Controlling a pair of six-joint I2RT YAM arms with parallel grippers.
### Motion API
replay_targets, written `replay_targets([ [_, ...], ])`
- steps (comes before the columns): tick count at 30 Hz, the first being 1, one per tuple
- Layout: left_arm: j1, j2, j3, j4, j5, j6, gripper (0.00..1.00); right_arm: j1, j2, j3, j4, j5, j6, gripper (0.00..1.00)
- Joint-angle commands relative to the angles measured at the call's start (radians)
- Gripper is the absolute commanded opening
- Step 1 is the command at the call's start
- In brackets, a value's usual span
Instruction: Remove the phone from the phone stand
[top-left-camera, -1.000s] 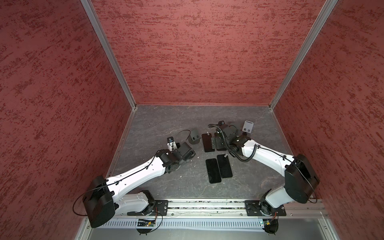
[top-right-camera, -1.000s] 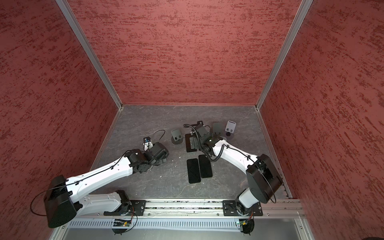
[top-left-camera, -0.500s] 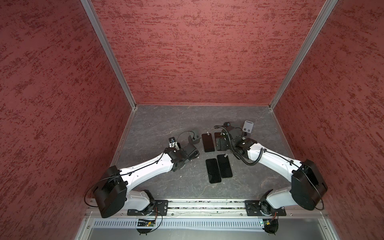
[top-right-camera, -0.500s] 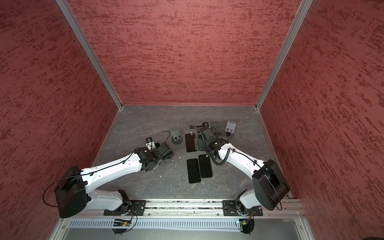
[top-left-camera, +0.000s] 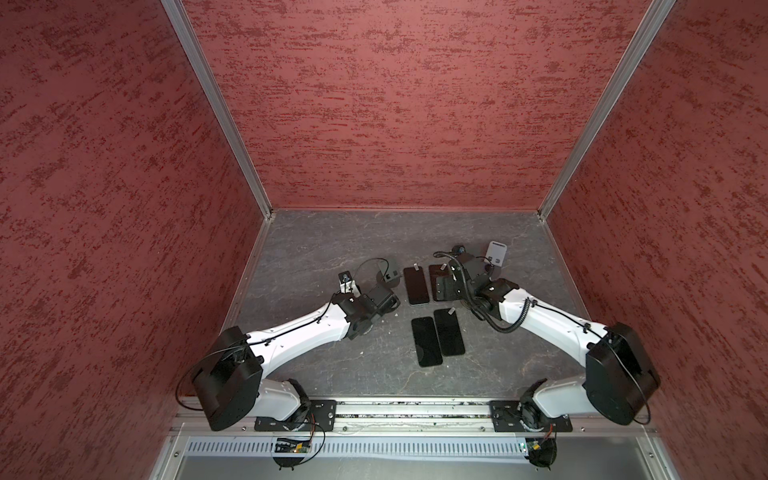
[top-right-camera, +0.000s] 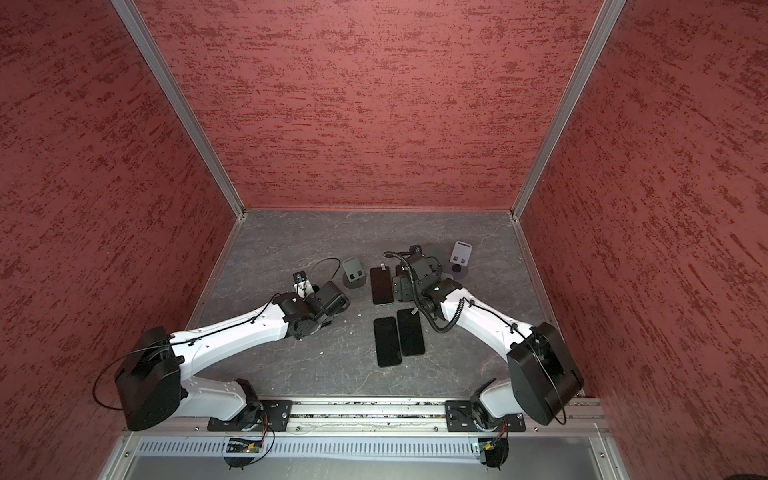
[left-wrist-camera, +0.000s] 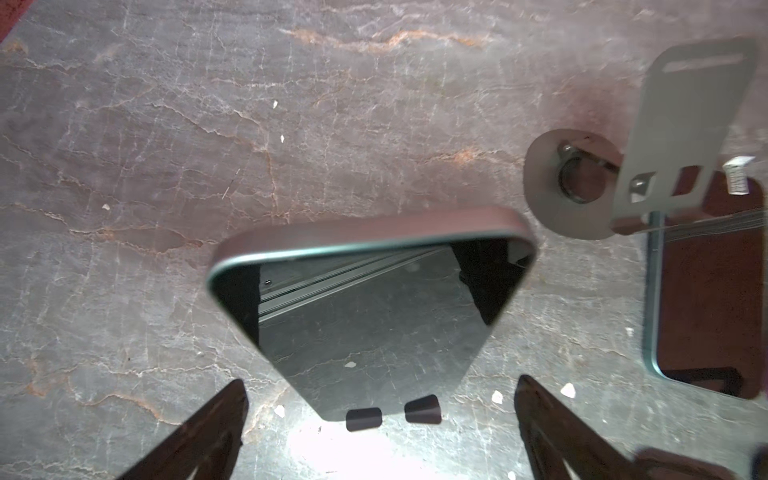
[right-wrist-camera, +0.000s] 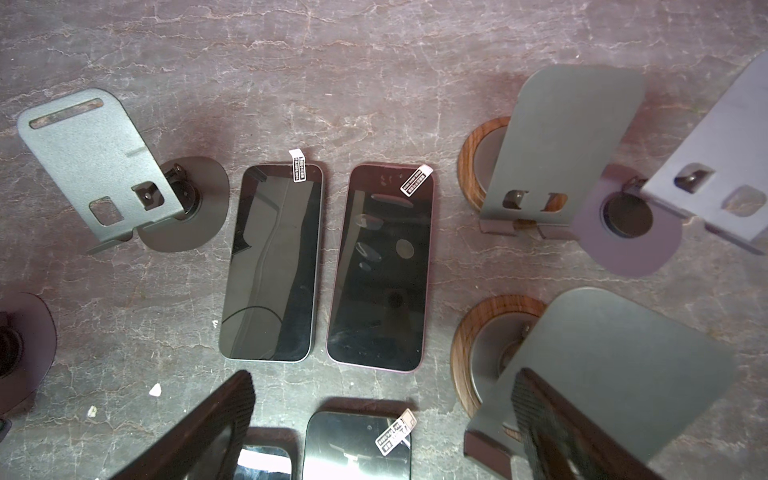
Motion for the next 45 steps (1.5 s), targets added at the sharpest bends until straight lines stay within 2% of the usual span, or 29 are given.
replay_targets([
  [1, 0.013, 0.030, 0.022, 0.006, 0.014, 0.028, 1.00, -0.010, -0.012, -0.012, 0.027, -0.017, -0.001, 0.99],
  [19, 0.035, 0.119, 0.043, 0.032, 0.009, 0.042, 0.99, -0.022, 0.011, -0.015, 0.030, -0.027, 0.001, 0.99],
  [29, 0.035, 0.131, 0.046, 0.027, 0.000, 0.039, 0.83, -0.029, 0.025, -0.012, 0.036, -0.036, 0.003, 0.99],
  [45, 0.033, 0.106, 0.017, 0.036, -0.013, 0.045, 0.68, -0.033, 0.025, -0.001, 0.030, -0.049, 0.008, 0.99],
])
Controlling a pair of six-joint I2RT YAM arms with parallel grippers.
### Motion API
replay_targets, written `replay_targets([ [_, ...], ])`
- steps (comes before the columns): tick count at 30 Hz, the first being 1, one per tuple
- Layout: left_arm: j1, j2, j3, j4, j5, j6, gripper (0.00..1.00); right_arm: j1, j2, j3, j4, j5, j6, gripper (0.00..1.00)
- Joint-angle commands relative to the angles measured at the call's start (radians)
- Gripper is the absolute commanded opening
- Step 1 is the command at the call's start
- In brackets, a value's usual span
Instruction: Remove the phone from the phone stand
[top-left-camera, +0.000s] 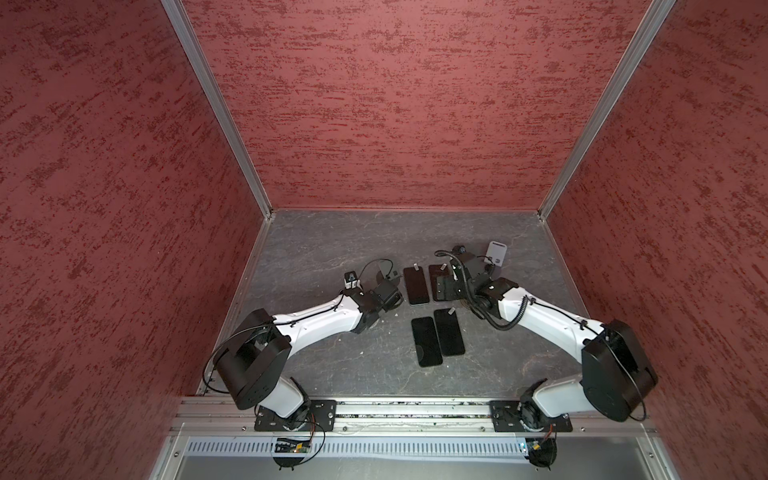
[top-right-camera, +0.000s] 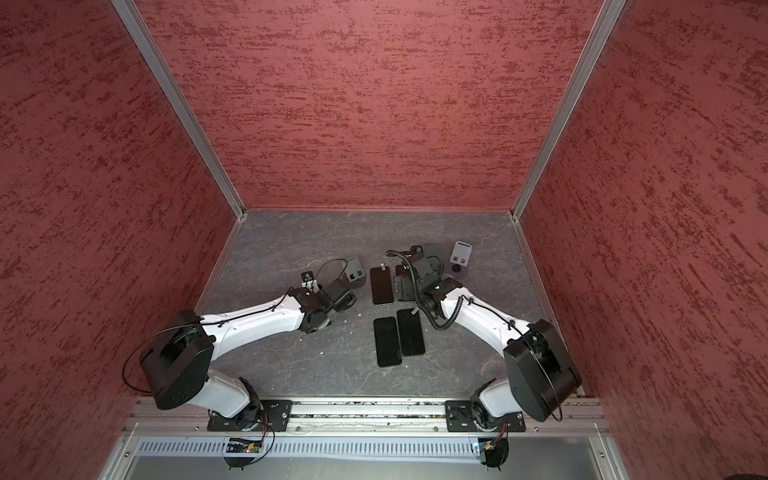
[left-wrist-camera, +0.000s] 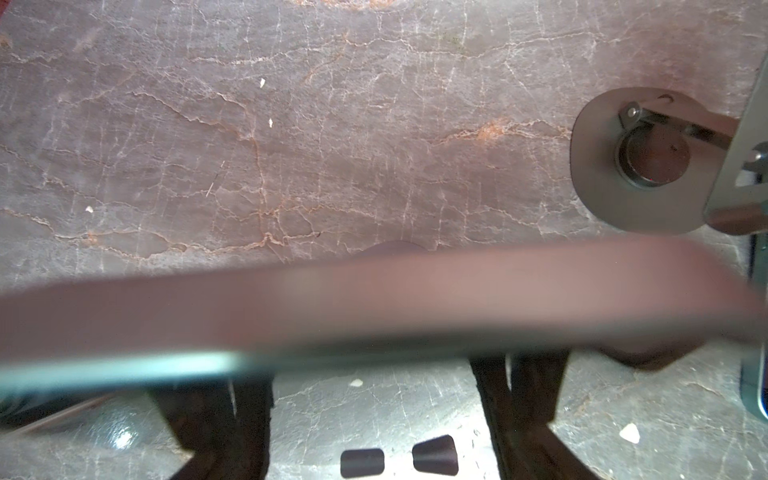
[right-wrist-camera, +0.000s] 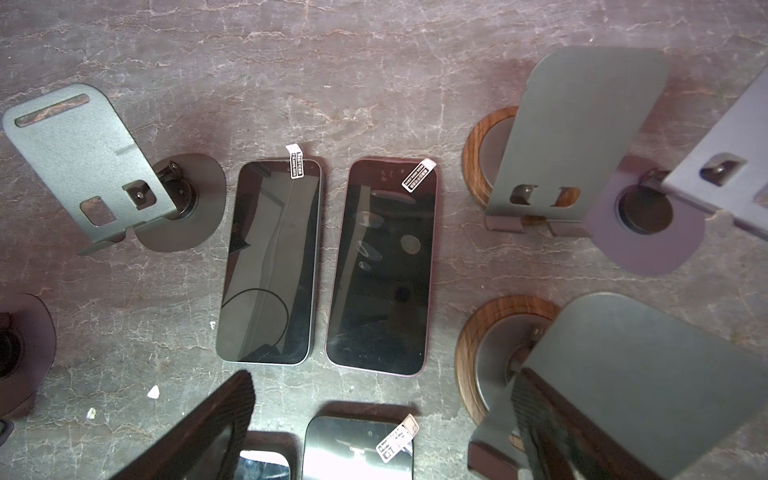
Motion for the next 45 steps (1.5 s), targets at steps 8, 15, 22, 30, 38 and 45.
replay_targets([
  [8, 0.000, -0.100, -0.048, 0.026, -0.036, 0.031, 0.65, -0.009, 0.031, 0.015, 0.008, -0.023, 0.010, 0.99],
  [15, -0.005, -0.150, -0.065, 0.038, -0.034, 0.056, 0.65, -0.009, 0.037, 0.022, 0.005, -0.029, 0.009, 0.99],
  [22, -0.017, -0.190, -0.068, 0.045, -0.038, 0.083, 0.65, -0.009, 0.029, 0.023, -0.002, -0.029, 0.010, 0.99],
  [30, -0.056, -0.214, -0.053, 0.036, -0.063, 0.103, 0.65, -0.010, 0.023, 0.030, -0.007, -0.027, 0.010, 0.99],
  [38, -0.111, -0.211, -0.039, 0.047, -0.089, 0.148, 0.64, -0.010, 0.027, 0.031, -0.010, -0.024, 0.013, 0.99],
  [45, -0.146, -0.199, -0.027, 0.097, -0.066, 0.207, 0.64, -0.010, 0.027, 0.034, -0.017, -0.023, 0.017, 0.99],
])
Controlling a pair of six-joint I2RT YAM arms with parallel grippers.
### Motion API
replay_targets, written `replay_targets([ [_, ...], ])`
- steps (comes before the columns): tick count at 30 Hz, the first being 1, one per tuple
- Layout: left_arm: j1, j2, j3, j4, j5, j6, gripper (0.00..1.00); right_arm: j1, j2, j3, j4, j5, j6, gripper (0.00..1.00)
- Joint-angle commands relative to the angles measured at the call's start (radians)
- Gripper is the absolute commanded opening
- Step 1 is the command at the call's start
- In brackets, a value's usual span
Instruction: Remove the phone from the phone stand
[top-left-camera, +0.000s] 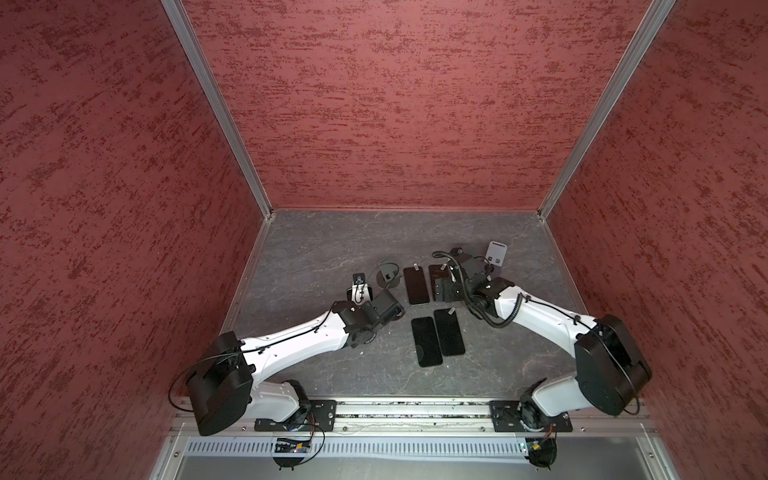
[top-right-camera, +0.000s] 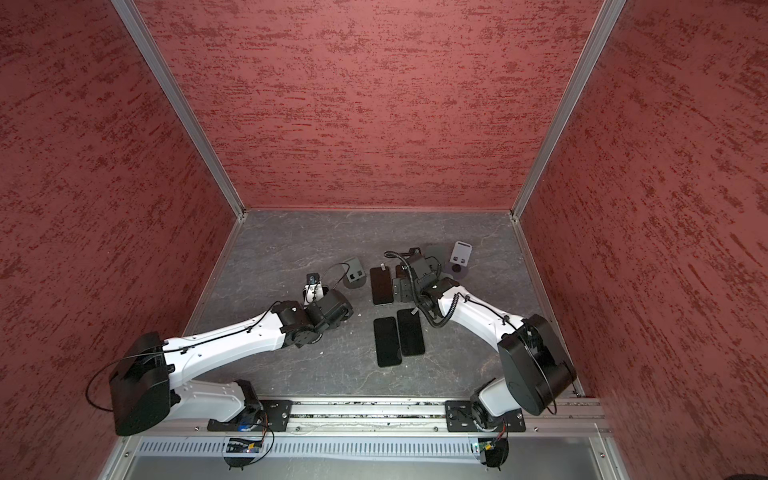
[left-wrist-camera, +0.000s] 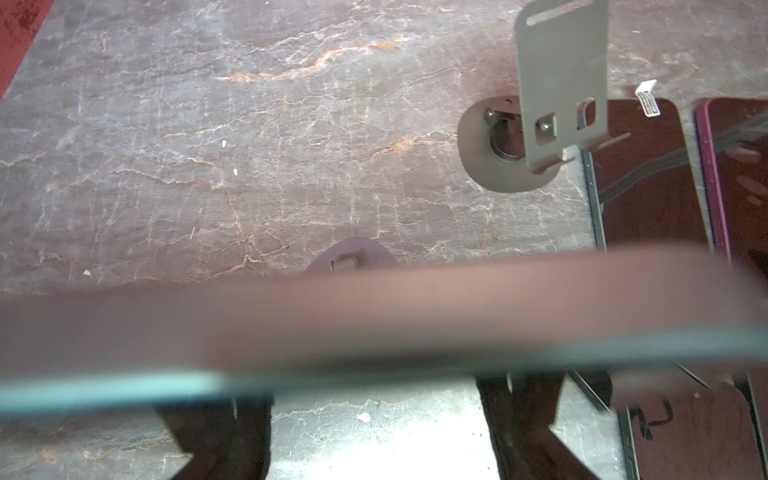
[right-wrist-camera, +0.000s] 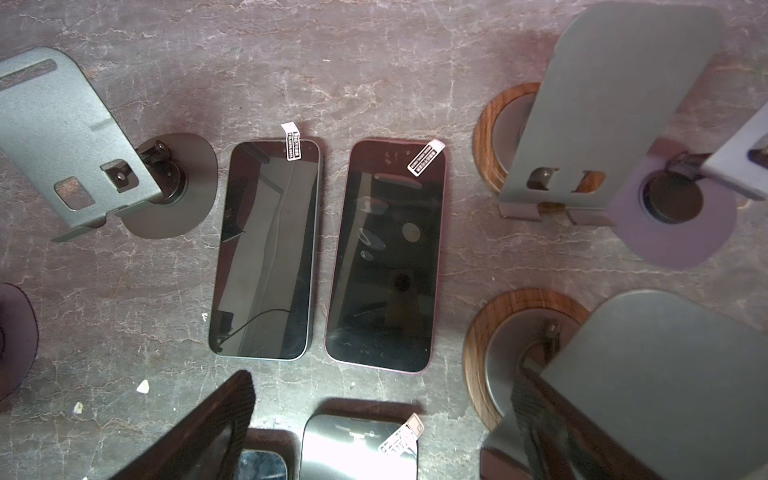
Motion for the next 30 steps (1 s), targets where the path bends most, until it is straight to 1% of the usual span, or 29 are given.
replay_targets([
  [1, -0.015, -0.005, 0.035, 0.066, -0.016, 0.056, 0.64, -0.010, -0.010, 0.032, -0.016, -0.003, 0.018, 0.99],
  [6, -0.028, 0.030, 0.044, 0.125, 0.044, 0.098, 0.65, -0.010, -0.016, 0.029, -0.022, 0.001, 0.022, 0.99],
  [14, -0.076, 0.137, 0.111, 0.153, 0.093, 0.134, 0.65, -0.011, -0.021, 0.017, -0.029, 0.012, 0.028, 0.99],
  [15, -0.080, 0.154, 0.121, 0.157, 0.106, 0.140, 0.65, -0.010, -0.047, 0.016, -0.032, 0.013, 0.030, 0.99],
  [21, -0.085, 0.245, 0.179, 0.148, 0.208, 0.157, 0.65, -0.012, -0.072, 0.001, -0.040, 0.024, 0.029, 0.99],
  [30, -0.084, 0.328, 0.237, 0.093, 0.341, 0.172, 0.65, -0.013, -0.095, -0.013, -0.043, 0.033, 0.031, 0.99],
])
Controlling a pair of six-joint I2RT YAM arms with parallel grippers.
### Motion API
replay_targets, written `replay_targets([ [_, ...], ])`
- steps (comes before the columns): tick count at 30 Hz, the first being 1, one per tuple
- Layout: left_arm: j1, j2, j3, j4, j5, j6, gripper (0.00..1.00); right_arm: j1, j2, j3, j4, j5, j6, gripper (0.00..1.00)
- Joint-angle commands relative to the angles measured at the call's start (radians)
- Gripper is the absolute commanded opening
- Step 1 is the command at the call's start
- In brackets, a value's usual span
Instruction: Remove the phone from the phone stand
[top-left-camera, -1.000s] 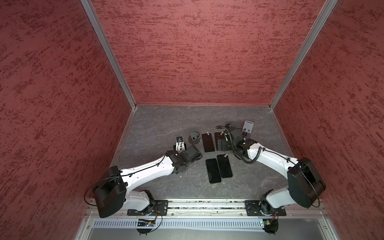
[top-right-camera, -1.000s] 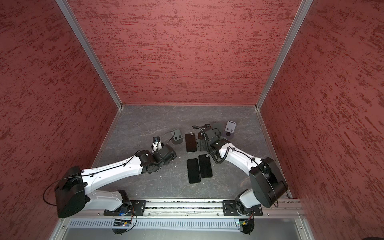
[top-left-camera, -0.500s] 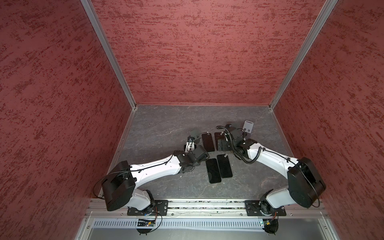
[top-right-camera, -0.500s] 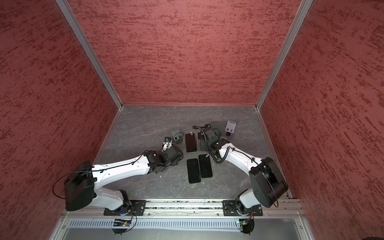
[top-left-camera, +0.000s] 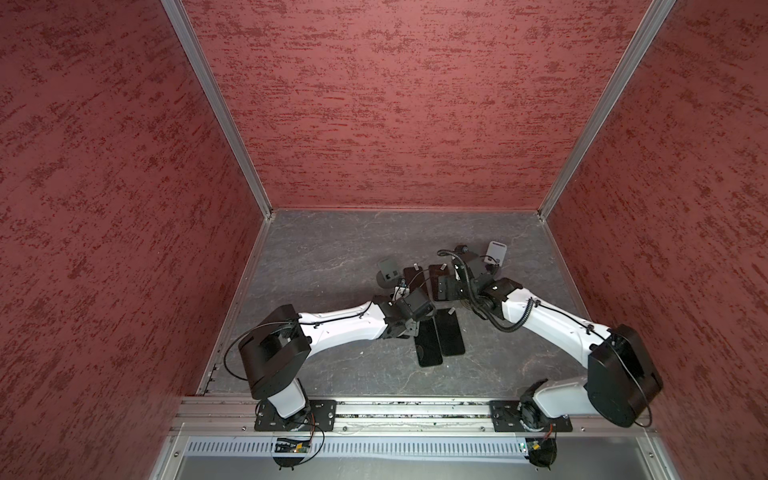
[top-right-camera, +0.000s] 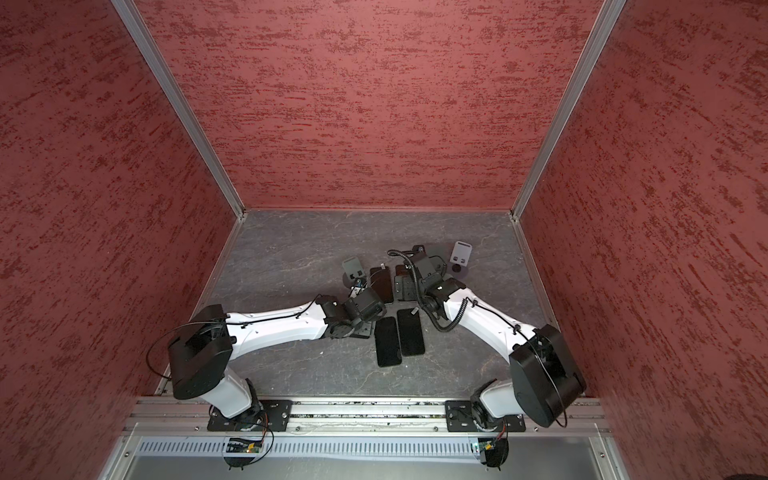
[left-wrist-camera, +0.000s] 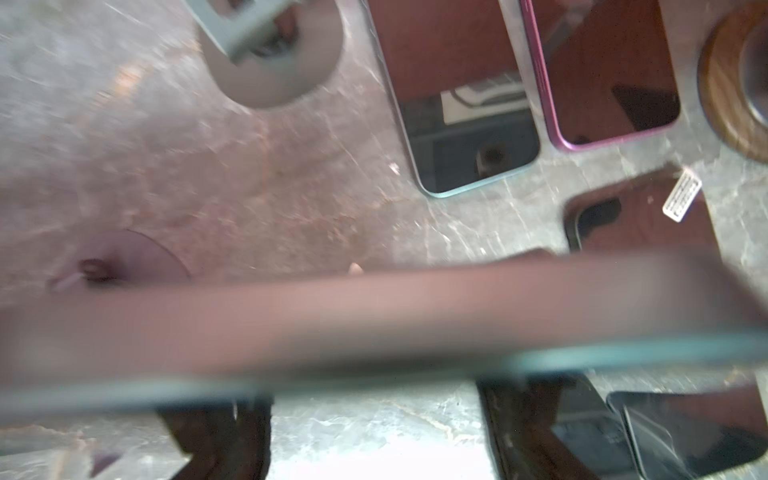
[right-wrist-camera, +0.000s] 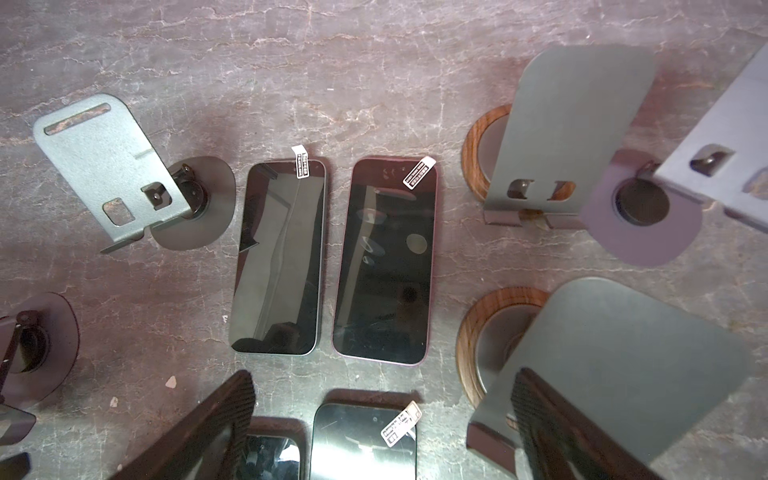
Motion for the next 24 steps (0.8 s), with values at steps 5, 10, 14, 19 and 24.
replay_targets([
  [5, 0.015, -0.002, 0.022, -0.026, 0.127, -0.013, 0.65, -0.012, -0.018, -0.014, -0.011, 0.022, 0.015, 0.99],
  [10, 0.025, -0.008, 0.025, -0.054, 0.197, -0.040, 0.65, -0.012, -0.013, -0.011, -0.011, 0.019, 0.013, 0.99],
  [14, 0.044, -0.008, 0.015, -0.061, 0.265, -0.058, 0.65, -0.012, -0.010, -0.010, -0.006, 0.014, 0.015, 0.99],
  [19, 0.072, 0.001, -0.001, -0.067, 0.322, -0.082, 0.65, -0.014, -0.002, -0.015, -0.002, 0.015, 0.016, 0.99],
  [24, 0.094, 0.020, -0.031, -0.062, 0.351, -0.109, 0.65, -0.014, 0.002, -0.027, 0.014, 0.005, 0.019, 0.99],
])
